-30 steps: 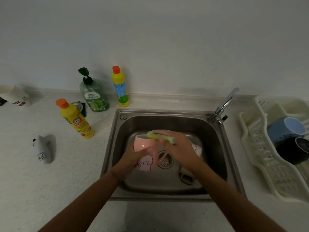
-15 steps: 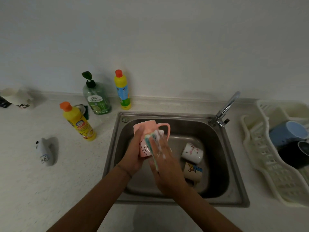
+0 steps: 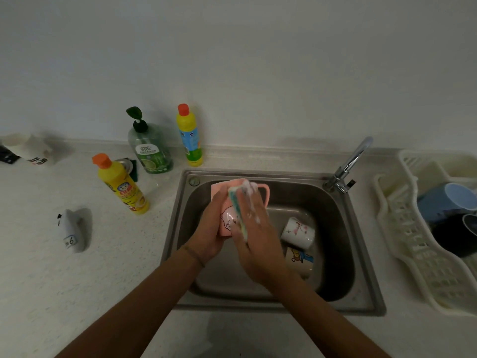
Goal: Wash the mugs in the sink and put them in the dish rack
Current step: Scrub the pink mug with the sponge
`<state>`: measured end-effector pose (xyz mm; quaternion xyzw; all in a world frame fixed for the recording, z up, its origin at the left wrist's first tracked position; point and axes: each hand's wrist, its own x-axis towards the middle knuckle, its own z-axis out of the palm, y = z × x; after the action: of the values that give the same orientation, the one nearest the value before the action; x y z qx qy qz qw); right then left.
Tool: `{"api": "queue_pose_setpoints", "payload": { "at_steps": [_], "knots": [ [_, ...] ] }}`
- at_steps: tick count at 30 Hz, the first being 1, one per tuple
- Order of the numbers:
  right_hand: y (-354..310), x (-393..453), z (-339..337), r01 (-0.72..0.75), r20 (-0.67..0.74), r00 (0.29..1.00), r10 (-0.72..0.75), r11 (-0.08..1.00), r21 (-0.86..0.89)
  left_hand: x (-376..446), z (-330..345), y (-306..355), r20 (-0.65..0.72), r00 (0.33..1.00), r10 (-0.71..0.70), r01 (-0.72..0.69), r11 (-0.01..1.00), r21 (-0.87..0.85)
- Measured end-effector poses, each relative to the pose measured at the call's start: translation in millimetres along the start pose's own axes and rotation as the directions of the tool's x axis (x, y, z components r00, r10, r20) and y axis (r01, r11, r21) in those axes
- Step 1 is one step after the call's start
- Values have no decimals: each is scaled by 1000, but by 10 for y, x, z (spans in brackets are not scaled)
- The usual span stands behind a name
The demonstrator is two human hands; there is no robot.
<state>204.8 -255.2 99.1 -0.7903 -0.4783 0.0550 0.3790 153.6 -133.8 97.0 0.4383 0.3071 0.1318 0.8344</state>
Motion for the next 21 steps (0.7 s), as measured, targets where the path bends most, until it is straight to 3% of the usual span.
{"api": "queue_pose_setpoints", "payload": {
  "at_steps": [3, 8, 13, 18, 21],
  "knots": [
    [-43, 111, -54, -44, -19, 999, 46, 996, 81, 21, 26, -4, 9, 999, 30, -31, 1000, 8],
    [-38, -123, -19, 72, 34, 997, -74, 996, 61, 57, -1, 26, -17, 1000, 10, -9, 1000, 11],
    [-5, 148, -52, -35, -104, 993, 62, 971, 236, 27, 103, -20, -27, 999, 35, -34, 998, 48],
    [-2, -148, 119, 39, -69, 997, -30, 990, 134, 94, 71, 12, -68, 997, 22, -20, 999, 41],
    [34, 91, 41, -104, -122, 981, 151, 941, 322, 73, 95, -91, -59, 998, 33, -30, 998, 47]
  ]
}}
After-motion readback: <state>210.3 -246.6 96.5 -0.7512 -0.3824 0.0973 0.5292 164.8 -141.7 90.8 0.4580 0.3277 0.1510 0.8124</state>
